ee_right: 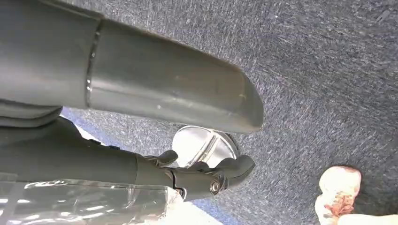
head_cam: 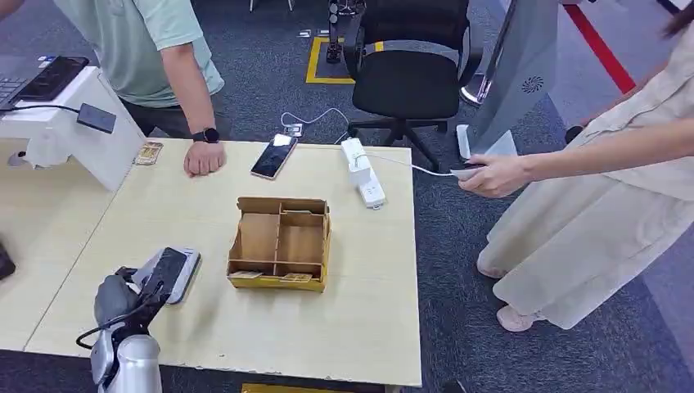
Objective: Pass the card to the sensor for recognition and then transmit it.
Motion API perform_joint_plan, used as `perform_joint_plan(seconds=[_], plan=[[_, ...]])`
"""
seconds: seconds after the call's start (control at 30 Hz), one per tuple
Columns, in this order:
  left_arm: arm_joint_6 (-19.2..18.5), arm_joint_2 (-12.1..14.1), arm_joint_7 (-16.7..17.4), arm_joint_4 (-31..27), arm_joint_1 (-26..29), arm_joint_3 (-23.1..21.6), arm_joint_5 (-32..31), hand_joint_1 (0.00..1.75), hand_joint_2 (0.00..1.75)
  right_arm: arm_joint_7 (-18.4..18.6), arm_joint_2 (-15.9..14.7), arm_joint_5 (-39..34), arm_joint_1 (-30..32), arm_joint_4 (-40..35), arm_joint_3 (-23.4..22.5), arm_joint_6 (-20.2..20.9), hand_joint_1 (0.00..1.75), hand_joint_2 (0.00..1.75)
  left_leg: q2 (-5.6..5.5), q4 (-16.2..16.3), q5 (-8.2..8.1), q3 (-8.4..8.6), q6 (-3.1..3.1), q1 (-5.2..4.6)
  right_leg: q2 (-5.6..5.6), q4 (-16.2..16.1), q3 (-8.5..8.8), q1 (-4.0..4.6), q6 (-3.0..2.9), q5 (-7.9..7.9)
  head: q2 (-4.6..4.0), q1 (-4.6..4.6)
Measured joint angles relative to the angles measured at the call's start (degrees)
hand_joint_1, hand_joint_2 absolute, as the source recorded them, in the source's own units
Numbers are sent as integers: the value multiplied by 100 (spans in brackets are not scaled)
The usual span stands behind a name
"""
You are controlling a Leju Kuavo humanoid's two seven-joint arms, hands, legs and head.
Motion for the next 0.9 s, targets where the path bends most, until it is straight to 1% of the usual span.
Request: perform_joint_plan(seconds=[0.27, 0.7, 0.8, 0.9], plan=[[2, 0, 74, 179, -67, 26, -276, 175, 175, -44, 11, 0, 1, -31, -50, 0, 0, 0, 0, 0, 0, 0, 0, -1, 0, 0, 0, 0, 0, 0, 0, 2], [-103, -11, 33, 299, -134, 31, -339, 175, 175, -87, 31, 0, 0, -59, -153, -2, 0, 0, 0, 0, 0, 2, 0, 0, 0, 0, 2, 0, 0, 0, 0, 2], [-118, -11, -85, 306, -152, 31, -223, 175, 175, -92, 31, 0, -2, -59, -166, -2, 0, 0, 0, 0, 0, 2, 0, 0, 0, 0, 2, 0, 0, 0, 2, 2], [-120, -39, -241, 302, -154, 31, 50, 175, 175, -98, 31, 0, -3, -59, -177, -4, 0, 0, 0, 0, 0, 1, 0, 0, 0, 0, 2, 0, 0, 0, 0, 2]])
